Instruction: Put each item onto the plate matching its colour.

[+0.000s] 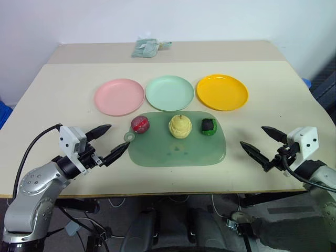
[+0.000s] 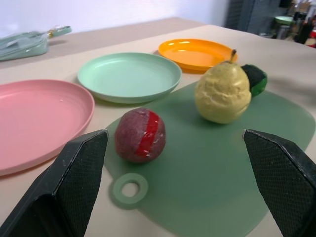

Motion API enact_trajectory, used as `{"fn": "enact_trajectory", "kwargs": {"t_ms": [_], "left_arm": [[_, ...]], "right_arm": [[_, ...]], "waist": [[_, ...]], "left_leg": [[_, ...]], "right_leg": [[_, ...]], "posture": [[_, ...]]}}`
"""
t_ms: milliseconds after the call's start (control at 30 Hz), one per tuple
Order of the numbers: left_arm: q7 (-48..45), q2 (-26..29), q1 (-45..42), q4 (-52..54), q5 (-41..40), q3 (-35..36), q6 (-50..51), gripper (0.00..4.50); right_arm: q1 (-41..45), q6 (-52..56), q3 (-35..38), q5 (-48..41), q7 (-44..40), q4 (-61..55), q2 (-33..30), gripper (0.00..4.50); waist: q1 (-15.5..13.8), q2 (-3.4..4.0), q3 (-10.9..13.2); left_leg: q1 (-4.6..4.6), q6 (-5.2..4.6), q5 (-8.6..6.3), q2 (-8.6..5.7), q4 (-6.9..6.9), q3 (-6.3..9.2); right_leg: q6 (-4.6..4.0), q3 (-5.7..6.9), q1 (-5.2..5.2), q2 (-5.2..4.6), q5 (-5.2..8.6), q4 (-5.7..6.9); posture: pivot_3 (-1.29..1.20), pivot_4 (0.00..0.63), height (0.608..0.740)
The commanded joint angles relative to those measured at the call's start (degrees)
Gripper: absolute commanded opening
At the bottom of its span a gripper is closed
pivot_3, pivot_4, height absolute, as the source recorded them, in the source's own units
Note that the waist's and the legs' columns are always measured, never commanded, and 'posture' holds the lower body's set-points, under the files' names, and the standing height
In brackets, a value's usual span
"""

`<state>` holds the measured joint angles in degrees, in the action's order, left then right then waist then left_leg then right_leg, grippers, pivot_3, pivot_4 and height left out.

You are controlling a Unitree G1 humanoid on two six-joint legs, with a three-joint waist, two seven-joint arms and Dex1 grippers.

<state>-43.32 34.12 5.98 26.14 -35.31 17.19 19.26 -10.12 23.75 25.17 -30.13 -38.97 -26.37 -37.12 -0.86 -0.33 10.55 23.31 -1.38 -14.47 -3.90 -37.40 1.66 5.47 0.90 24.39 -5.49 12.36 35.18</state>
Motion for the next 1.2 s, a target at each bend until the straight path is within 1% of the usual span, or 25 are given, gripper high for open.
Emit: {"fn": "enact_trajectory", "kwargs": {"t_ms": [33, 333, 533, 667, 800, 933, 1100, 1200], "left_arm": [[1.0, 0.4, -1.5, 3.8, -0.6, -0.4, 0.2, 4.5], [5.3, -0.5, -5.0, 5.4, -2.0, -1.8, 4.6, 4.5], [5.7, -1.2, -5.1, 4.4, -0.7, -3.5, 4.0, 4.5], [6.6, -1.9, -5.9, 3.7, 0.3, -4.7, 4.1, 4.5], [7.9, -2.1, -6.7, 2.9, 0.8, -5.8, 5.6, 4.5], [10.7, -1.3, -9.3, 0.5, 2.0, -6.9, 10.1, 4.5], [13.6, -2.5, -15.3, -5.4, 4.1, -8.7, 13.1, 4.5], [14.2, -3.4, -17.8, -7.6, 5.2, -9.7, 13.2, 4.5]], "right_arm": [[0.7, -0.6, 1.3, -0.6, 0.0, -1.5, -0.9, 4.47], [0.7, -1.5, 1.4, -0.4, -1.0, -0.6, -1.0, 4.47], [1.7, -3.1, 0.3, 0.3, -2.2, 0.5, -0.7, 4.47], [3.7, -3.5, -1.4, -1.3, -3.2, -0.1, 0.1, 4.47], [6.9, -3.4, -4.5, -3.1, -5.4, 0.4, 0.3, 4.47], [10.2, -2.4, -9.4, -3.4, -9.2, 1.6, -1.0, 4.47], [16.1, -2.2, -14.9, -5.8, -16.1, 3.2, -0.8, 4.47], [18.4, -2.5, -16.4, -6.0, -18.0, 4.2, -0.5, 4.47]], "waist": [[0.0, 0.0, 0.0], [0.0, -0.01, 0.0], [0.0, -0.01, 0.0], [0.0, -0.01, 0.0], [0.0, -0.01, 0.0], [0.0, -0.03, 0.0], [0.0, -0.04, 0.0], [0.0, -0.08, 0.0]], "left_leg": [[0.0, 0.0, 0.0, 0.0, 0.0, 0.0], [0.0, 0.0, 0.0, 0.0, 0.0, 0.0], [0.0, 0.0, 0.0, -0.01, 0.0, 0.0], [0.0, 0.0, 0.0, 0.0, 0.0, 0.0], [0.0, 0.0, 0.0, -0.01, -0.01, 0.0], [0.0, 0.0, 0.0, -0.01, -0.02, 0.0], [0.0, 0.0, 0.0, -0.01, -0.07, 0.0], [0.01, -0.03, -0.01, -0.03, -0.06, 0.0]], "right_leg": [[0.0, 0.0, 0.0, 0.0, 0.0, 0.0], [0.01, 0.0, 0.0, 0.01, 0.0, 0.0], [0.01, 0.0, 0.0, 0.01, 0.0, -0.01], [0.02, 0.0, 0.0, 0.01, -0.01, -0.01], [0.01, 0.0, 0.0, 0.01, -0.01, -0.01], [0.02, 0.0, -0.01, 0.02, -0.01, 0.0], [0.04, 0.02, 0.0, 0.06, -0.02, 0.03], [0.22, 0.02, 0.0, 0.05, -0.13, 0.02]], "posture": [[0.0, 0.15, 0.74], [0.0, 0.15, 0.74], [0.0, 0.15, 0.74], [0.0, 0.15, 0.74], [0.0, 0.15, 0.74], [0.0, 0.15, 0.74], [0.0, 0.15, 0.74], [0.0, 0.15, 0.74]]}}
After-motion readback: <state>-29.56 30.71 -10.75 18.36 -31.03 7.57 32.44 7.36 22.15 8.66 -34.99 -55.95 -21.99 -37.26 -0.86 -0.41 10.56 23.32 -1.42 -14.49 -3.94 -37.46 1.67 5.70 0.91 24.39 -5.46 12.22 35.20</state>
